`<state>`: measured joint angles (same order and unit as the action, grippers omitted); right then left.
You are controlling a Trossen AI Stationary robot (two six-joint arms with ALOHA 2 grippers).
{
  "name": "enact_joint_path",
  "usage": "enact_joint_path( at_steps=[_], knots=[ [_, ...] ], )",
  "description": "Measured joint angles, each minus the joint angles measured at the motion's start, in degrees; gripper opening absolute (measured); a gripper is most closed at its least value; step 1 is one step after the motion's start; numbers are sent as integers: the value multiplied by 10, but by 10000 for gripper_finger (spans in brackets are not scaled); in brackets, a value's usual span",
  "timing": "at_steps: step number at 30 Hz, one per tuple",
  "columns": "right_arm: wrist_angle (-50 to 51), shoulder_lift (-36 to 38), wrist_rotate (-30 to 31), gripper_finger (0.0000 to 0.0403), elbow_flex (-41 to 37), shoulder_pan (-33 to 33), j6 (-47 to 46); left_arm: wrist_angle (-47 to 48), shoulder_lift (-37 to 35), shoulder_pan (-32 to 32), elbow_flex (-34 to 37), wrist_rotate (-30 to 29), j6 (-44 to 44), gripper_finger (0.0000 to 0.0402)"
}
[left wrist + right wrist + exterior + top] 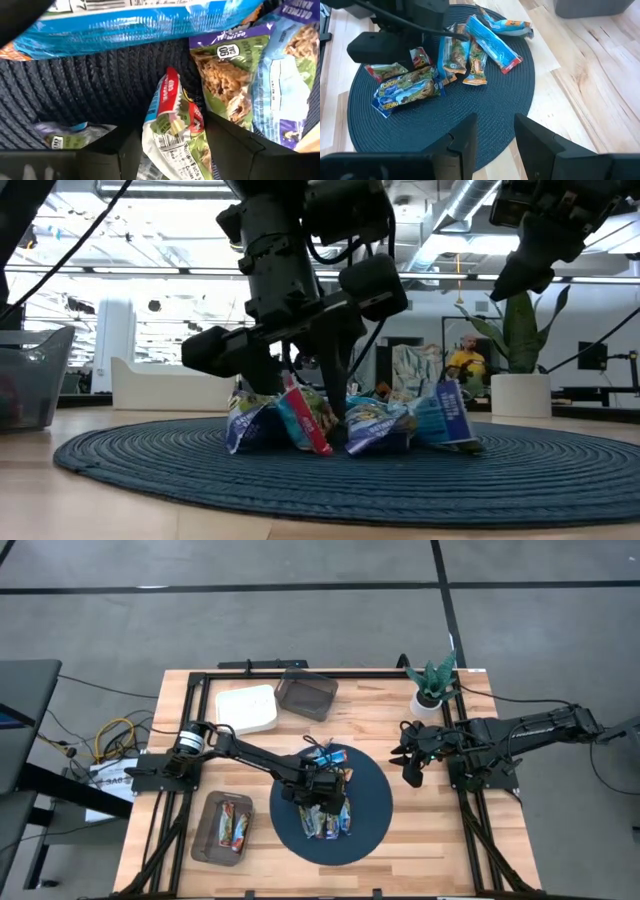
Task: Pick and place Granola Bars by type
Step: Put the red granola bar into the bottom black bin
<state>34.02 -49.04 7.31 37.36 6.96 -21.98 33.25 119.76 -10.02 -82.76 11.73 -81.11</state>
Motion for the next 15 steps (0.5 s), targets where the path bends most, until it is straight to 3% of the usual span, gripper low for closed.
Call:
enact_joint_path(
  at_steps=[7, 15],
  knots=[
    [2, 0, 0, 123, 0, 0, 0, 18, 1, 0, -8, -2, 0, 185],
    [2, 0, 0, 123, 0, 0, 0, 17, 2, 0, -8, 6, -2, 108]
  ],
)
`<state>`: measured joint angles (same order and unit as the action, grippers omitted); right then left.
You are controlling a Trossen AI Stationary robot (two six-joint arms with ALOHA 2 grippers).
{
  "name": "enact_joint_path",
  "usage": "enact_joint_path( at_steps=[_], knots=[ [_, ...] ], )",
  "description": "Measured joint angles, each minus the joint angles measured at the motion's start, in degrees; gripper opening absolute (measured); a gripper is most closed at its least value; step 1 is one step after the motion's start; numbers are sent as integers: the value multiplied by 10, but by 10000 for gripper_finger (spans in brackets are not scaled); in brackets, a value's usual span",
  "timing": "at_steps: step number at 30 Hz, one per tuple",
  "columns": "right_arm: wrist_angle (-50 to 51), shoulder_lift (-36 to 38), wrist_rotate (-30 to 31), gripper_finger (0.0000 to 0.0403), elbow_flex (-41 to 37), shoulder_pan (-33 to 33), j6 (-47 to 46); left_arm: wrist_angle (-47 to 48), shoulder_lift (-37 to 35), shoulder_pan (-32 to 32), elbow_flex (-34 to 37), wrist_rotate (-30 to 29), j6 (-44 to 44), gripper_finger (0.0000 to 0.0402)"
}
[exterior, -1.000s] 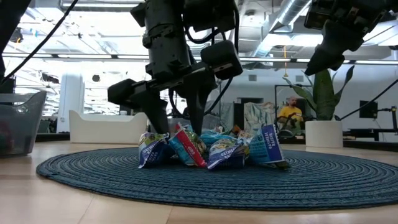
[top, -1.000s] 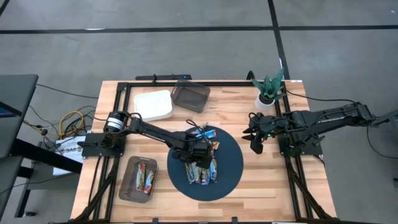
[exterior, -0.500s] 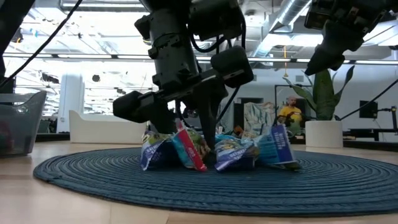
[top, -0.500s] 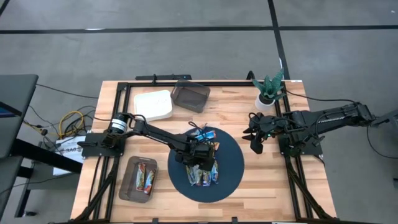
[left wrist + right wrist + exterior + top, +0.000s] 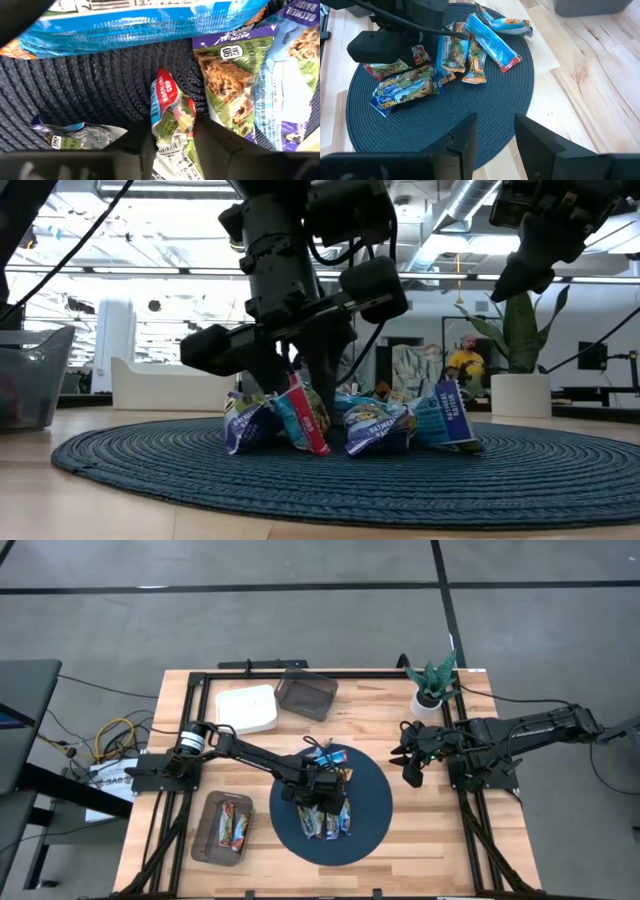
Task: Pick and place Granola Bars by type
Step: Put the red granola bar into the bottom black bin
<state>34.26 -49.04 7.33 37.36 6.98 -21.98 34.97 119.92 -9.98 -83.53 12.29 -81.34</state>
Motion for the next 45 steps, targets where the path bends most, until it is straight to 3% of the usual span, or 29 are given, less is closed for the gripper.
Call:
enact_joint_path(
  at_steps=[5, 15, 25, 32, 38, 45],
  knots=[
    [0, 0, 1, 123, 0, 0, 0, -4, -4, 0, 0, 12, 4, 77],
    [0, 0, 1, 123, 0, 0, 1, 12, -69, -1, 0, -2, 7, 71],
    [0, 0, 1, 123, 0, 0, 1, 108, -217, -50, 0, -29, 19, 71],
    [1, 0, 1, 123, 0, 0, 1, 279, -328, -134, -1, -81, -114, 71],
    [0, 0, -14, 123, 0, 1, 40, 467, -351, -200, -1, -83, -229, 70],
    [-76, 0, -78, 123, 0, 1, 107, 449, -349, -220, 37, -79, -247, 70]
  ],
)
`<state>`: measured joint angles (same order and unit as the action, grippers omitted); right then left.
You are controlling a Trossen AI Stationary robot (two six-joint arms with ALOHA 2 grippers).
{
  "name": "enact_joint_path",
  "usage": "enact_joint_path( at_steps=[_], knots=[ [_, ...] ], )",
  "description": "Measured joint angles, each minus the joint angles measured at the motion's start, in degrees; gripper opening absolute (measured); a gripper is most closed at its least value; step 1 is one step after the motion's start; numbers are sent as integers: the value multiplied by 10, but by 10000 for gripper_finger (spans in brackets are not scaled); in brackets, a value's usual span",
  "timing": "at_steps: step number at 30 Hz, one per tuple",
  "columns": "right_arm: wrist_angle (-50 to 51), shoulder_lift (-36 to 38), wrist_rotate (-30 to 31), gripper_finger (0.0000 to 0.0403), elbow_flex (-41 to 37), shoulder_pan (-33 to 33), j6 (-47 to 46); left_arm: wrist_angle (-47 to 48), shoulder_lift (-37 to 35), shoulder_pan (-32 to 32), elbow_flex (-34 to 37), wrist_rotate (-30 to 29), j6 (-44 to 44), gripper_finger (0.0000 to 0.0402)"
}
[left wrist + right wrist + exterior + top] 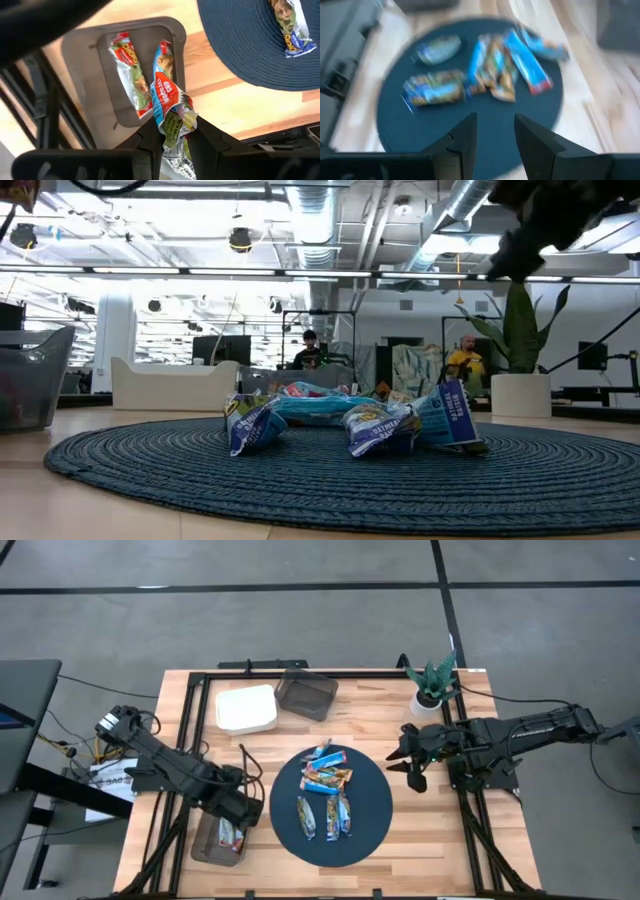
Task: Pick and place Granola Bars by type
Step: Put the red granola bar into the bottom black bin
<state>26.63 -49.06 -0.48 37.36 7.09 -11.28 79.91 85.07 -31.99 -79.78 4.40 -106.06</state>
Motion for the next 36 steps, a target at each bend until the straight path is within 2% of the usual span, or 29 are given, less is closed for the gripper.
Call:
enact_joint_path(
  at_steps=[7, 11, 15, 21, 26, 29, 32, 34, 36],
  knots=[
    [-77, 0, -11, 123, 0, 0, 8, -96, 4, -1, 90, 52, 5, 70],
    [-74, 0, -11, 123, 0, 0, 8, -93, 4, -3, 125, 57, 5, 71],
    [-74, 0, -12, 123, 0, 0, 8, -90, 3, -3, 128, 61, 23, 78],
    [-74, 0, -12, 123, 0, 0, 7, -90, 3, -3, 128, 43, 20, 125],
    [-74, 0, -12, 123, 0, 0, 7, -96, 3, -2, 128, 52, 14, 162],
    [-74, 0, -12, 123, 0, 0, 7, -118, 3, 3, 114, 15, 9, 169],
    [-74, 0, -12, 123, 0, 0, 7, -150, 3, 20, 89, -77, 12, 170],
    [-74, 0, -12, 123, 0, 0, 7, -184, 3, 40, 71, -140, 46, 167],
    [-74, 0, -12, 123, 0, 0, 8, -221, 3, 68, 56, -173, 105, 163]
  ],
)
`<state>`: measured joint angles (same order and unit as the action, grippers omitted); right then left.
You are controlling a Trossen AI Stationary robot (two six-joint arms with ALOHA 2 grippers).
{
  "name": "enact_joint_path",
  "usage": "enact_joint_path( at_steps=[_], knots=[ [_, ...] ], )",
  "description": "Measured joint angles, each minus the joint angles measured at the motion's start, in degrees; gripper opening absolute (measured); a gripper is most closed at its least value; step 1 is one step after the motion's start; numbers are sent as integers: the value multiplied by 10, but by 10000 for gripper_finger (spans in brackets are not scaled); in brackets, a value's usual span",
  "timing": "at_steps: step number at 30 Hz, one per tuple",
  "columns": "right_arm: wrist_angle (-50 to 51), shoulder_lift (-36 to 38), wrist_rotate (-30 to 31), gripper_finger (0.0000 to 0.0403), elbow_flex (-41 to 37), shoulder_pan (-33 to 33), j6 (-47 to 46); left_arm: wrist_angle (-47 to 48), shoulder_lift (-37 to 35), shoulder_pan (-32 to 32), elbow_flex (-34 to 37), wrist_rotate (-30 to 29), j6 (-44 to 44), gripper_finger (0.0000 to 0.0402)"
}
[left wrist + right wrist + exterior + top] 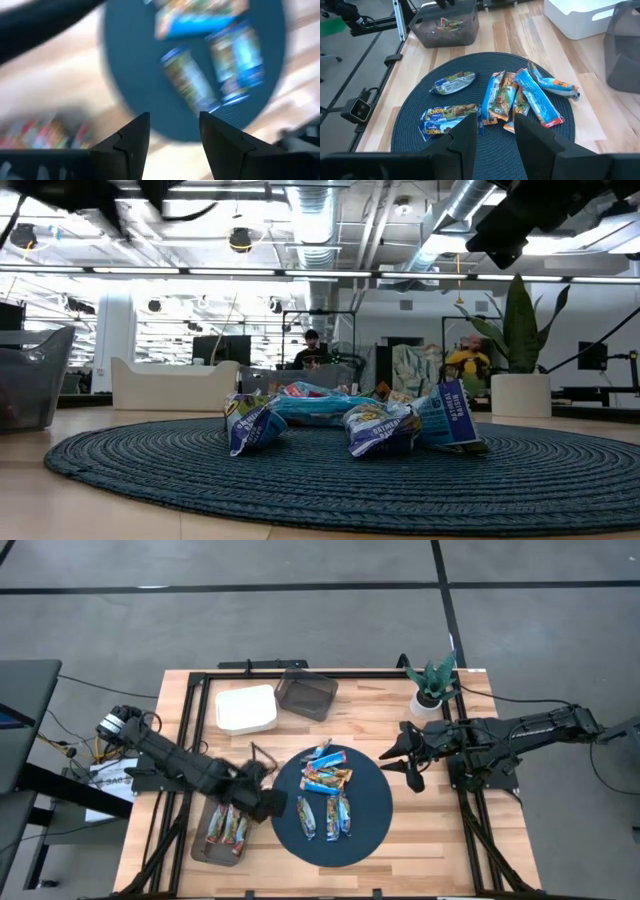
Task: Pick and place Granola Bars by type
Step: Put the red granola bar into the bottom black bin
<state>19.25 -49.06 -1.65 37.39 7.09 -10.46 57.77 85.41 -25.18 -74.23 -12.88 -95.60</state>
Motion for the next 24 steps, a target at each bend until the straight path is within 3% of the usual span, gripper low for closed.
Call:
enact_joint_path(
  at_steps=[9, 17, 24],
  knots=[
    [3, 0, 0, 123, 0, 0, 5, -181, 6, 166, -10, -8, 303, 136],
    [13, 0, 1, 123, 0, -1, 4, -324, 75, 252, -10, 88, 457, 129],
    [20, 0, 2, 123, 0, -5, 4, -297, 163, 275, -54, 123, 557, 129]
  ],
)
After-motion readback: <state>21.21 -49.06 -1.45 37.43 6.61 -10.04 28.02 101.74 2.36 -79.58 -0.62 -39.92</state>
